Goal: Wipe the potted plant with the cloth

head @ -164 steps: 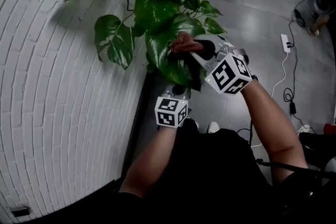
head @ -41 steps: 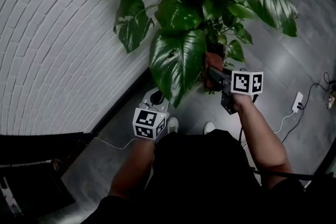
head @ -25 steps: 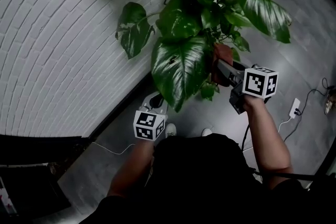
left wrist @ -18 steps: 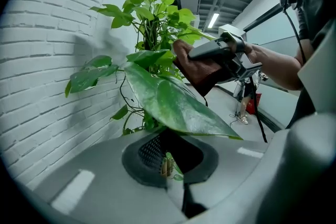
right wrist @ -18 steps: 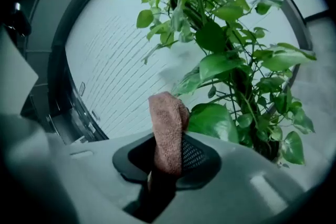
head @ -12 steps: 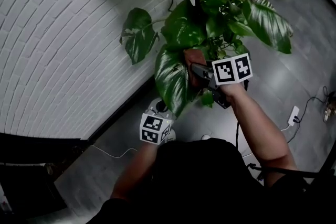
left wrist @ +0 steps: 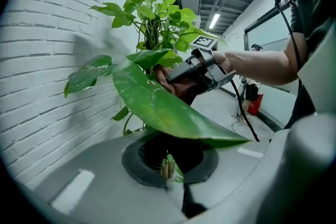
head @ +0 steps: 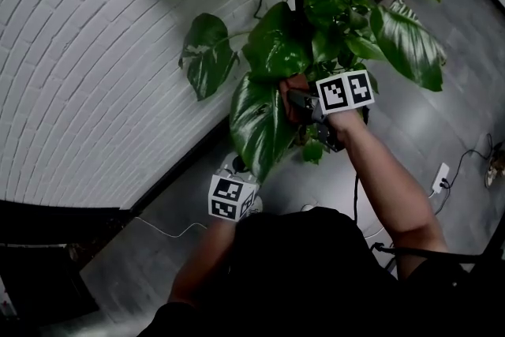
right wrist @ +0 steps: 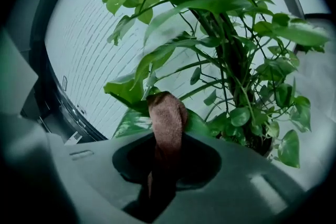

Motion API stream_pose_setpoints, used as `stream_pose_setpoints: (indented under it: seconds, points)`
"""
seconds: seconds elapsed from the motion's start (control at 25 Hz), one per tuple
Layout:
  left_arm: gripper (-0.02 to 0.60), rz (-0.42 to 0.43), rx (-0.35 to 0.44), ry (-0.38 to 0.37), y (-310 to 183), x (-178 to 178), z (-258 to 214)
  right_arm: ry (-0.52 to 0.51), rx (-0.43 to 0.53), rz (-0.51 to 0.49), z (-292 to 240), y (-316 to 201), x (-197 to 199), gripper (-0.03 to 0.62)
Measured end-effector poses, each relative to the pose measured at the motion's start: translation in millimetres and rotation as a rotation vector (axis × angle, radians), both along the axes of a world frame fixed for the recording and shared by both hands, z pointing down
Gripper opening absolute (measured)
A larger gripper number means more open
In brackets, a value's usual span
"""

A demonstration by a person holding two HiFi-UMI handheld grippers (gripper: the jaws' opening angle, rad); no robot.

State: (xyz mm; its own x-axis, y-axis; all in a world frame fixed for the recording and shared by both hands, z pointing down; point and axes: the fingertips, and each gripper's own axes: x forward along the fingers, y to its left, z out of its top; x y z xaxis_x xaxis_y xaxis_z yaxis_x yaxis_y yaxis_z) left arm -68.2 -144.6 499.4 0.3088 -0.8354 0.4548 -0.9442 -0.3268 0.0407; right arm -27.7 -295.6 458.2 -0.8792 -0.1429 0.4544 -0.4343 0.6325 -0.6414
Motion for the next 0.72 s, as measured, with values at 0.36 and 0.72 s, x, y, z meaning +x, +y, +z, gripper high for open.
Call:
stream_pose_setpoints:
  seconds: [0.36, 0.72]
  points:
    - [0.017, -0.021, -0.005, -0.002, 1.2, -5.6, 0.8, 0.025, -0.001, 0.033, 21.5, -16.5, 10.4, 0.063]
    - [0.017, -0.021, -0.008, -0.011, 3.0, -4.9, -1.4, 0.025, -0.046, 0.107, 44.6, -28.7, 39.0, 0.063]
